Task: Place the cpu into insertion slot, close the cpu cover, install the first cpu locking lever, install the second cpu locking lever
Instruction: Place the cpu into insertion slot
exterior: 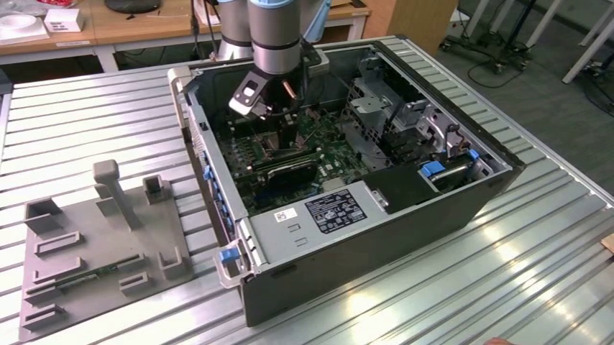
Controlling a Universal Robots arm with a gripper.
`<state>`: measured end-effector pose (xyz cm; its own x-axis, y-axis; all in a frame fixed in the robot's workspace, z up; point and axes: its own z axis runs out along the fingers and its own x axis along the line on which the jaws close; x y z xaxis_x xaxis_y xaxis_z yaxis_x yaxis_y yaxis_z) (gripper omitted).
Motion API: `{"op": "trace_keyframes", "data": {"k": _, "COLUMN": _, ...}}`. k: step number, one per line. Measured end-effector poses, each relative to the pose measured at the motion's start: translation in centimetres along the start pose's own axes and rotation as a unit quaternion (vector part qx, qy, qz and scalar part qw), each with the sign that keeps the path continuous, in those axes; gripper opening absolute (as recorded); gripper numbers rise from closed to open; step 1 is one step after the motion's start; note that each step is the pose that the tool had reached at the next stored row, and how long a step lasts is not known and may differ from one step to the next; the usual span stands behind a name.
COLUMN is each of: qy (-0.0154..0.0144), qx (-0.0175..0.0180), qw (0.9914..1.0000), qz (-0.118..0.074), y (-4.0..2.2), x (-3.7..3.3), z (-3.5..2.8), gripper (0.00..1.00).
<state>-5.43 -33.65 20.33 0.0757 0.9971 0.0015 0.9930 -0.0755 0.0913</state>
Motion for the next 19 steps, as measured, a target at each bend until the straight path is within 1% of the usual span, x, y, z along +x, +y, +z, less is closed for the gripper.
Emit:
{"op": "trace_keyframes", "data": {"k": 14, "qy": 0.0, "qx": 0.0, "qw": 1.0, "qz": 0.0, "y": 0.01, "x": 0.0, "z": -0.09, "gripper": 0.61}}
{"op": "trace_keyframes", "data": {"k": 16, "qy": 0.0, "qx": 0.0, "qw": 1.0, "qz": 0.0, "y": 0.01, "x": 0.0, "z": -0.09, "gripper": 0.6}}
{"op": "trace_keyframes", "data": {"k": 17, "qy": 0.0, "qx": 0.0, "qw": 1.0, "qz": 0.0, "y": 0.01, "x": 0.0, "z": -0.09, "gripper": 0.53}}
{"op": "trace_keyframes", "data": {"k": 18, "qy": 0.0, "qx": 0.0, "qw": 1.0, "qz": 0.0, "y": 0.01, "x": 0.0, "z": -0.09, "gripper": 0.53}}
{"op": "trace_keyframes", "data": {"k": 19, "qy": 0.0, "qx": 0.0, "qw": 1.0, "qz": 0.0, "y": 0.01, "x": 0.0, "z": -0.09, "gripper": 0.47}}
